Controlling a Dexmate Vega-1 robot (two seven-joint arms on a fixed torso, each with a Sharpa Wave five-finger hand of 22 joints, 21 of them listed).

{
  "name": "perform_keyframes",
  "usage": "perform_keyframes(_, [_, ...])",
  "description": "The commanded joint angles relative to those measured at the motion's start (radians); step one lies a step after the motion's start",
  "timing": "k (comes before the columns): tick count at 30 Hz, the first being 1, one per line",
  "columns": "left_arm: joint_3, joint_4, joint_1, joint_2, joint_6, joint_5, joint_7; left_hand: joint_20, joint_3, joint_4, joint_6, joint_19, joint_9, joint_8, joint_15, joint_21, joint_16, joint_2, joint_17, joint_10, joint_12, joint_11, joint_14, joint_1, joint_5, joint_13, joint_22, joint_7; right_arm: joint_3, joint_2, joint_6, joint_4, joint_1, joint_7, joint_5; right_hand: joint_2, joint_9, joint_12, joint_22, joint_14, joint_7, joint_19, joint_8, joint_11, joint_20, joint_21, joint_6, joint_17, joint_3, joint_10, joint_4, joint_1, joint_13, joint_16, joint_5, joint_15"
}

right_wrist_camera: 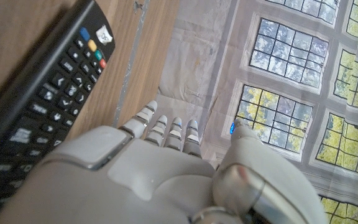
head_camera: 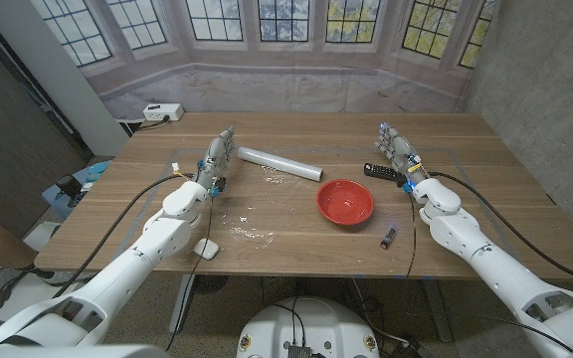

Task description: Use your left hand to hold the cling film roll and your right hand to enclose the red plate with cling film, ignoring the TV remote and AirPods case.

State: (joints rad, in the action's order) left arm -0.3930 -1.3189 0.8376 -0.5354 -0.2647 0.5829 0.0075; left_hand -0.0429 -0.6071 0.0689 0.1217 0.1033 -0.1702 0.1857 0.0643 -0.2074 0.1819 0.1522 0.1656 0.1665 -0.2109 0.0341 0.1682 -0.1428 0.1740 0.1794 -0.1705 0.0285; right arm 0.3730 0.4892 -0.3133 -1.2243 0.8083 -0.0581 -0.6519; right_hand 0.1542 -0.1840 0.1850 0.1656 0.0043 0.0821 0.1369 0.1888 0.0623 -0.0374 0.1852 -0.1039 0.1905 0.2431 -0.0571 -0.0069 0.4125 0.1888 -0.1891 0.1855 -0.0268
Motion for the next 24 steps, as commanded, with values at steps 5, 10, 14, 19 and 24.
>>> perform_keyframes(5, [-0.023, -0.058, -0.015, -0.07, 0.046, -0.074, 0.006, -0.002, -0.003, -0.014, 0.006, -0.006, -0.004, -0.002, -0.004, -0.002, -0.001, 0.0, 0.001, 0.021, -0.001, -0.003, 0.048, -0.018, 0.002, 0.003, -0.001, -0.004, -0.001, -0.016, -0.027, 0.057, -0.023, -0.019, -0.003, 0.001, -0.002, 0.007, 0.004, 0.001, -0.005, 0.008, 0.007, -0.001, -0.05, 0.004, -0.01, 0.002, 0.006, -0.001, -0.01, 0.014, 0.002, -0.007, 0.001, -0.056])
perform_keyframes(10, [-0.039, -0.088, -0.019, -0.107, 0.072, -0.135, 0.025, -0.003, -0.005, -0.021, 0.008, -0.012, -0.004, -0.003, -0.003, -0.002, -0.002, -0.001, 0.001, 0.021, 0.0, -0.002, 0.049, -0.024, 0.002, 0.003, 0.0, -0.004, 0.0, -0.016, -0.035, 0.08, -0.034, -0.038, -0.003, 0.002, -0.002, 0.007, 0.004, 0.002, -0.005, 0.009, 0.006, -0.001, -0.049, 0.004, -0.01, 0.002, 0.008, -0.001, -0.013, 0.016, 0.002, -0.007, 0.001, -0.057])
perform_keyframes(14, [-0.055, -0.113, -0.026, -0.139, 0.089, -0.2, 0.045, -0.003, -0.007, -0.026, 0.01, -0.015, -0.004, -0.004, -0.002, -0.002, -0.002, -0.001, 0.001, 0.021, 0.001, -0.002, 0.048, -0.028, 0.002, 0.004, 0.0, -0.004, -0.002, -0.019, -0.042, 0.089, -0.035, -0.042, -0.005, 0.002, -0.002, 0.007, 0.004, 0.002, -0.005, 0.009, 0.006, -0.001, -0.049, 0.004, -0.01, 0.002, 0.009, -0.001, -0.015, 0.017, 0.002, -0.007, 0.0, -0.058])
perform_keyframes(19, [-0.072, -0.142, -0.032, -0.175, 0.102, -0.283, 0.068, -0.003, -0.009, -0.03, 0.01, -0.023, -0.004, -0.004, -0.002, -0.003, -0.002, 0.002, 0.001, 0.019, 0.001, 0.0, 0.045, -0.032, 0.002, 0.004, -0.001, -0.003, -0.001, -0.021, -0.046, 0.098, -0.041, -0.045, -0.004, 0.002, -0.002, 0.007, 0.004, 0.002, -0.005, 0.009, 0.006, 0.0, -0.049, 0.005, -0.01, 0.002, 0.009, -0.001, -0.016, 0.018, 0.002, -0.008, 0.0, -0.057])
perform_keyframes(24, [-0.083, -0.16, -0.042, -0.203, 0.106, -0.356, 0.085, -0.004, -0.012, -0.035, 0.006, -0.033, -0.004, -0.002, -0.004, -0.004, 0.0, 0.006, 0.001, 0.012, -0.001, -0.001, 0.035, -0.038, 0.002, 0.004, -0.001, -0.007, 0.0, -0.023, -0.049, 0.105, -0.049, -0.049, -0.002, 0.002, -0.002, 0.008, 0.004, 0.003, -0.005, 0.01, 0.006, -0.001, -0.049, 0.005, -0.011, 0.002, 0.01, -0.001, -0.018, 0.019, 0.002, -0.009, -0.001, -0.057])
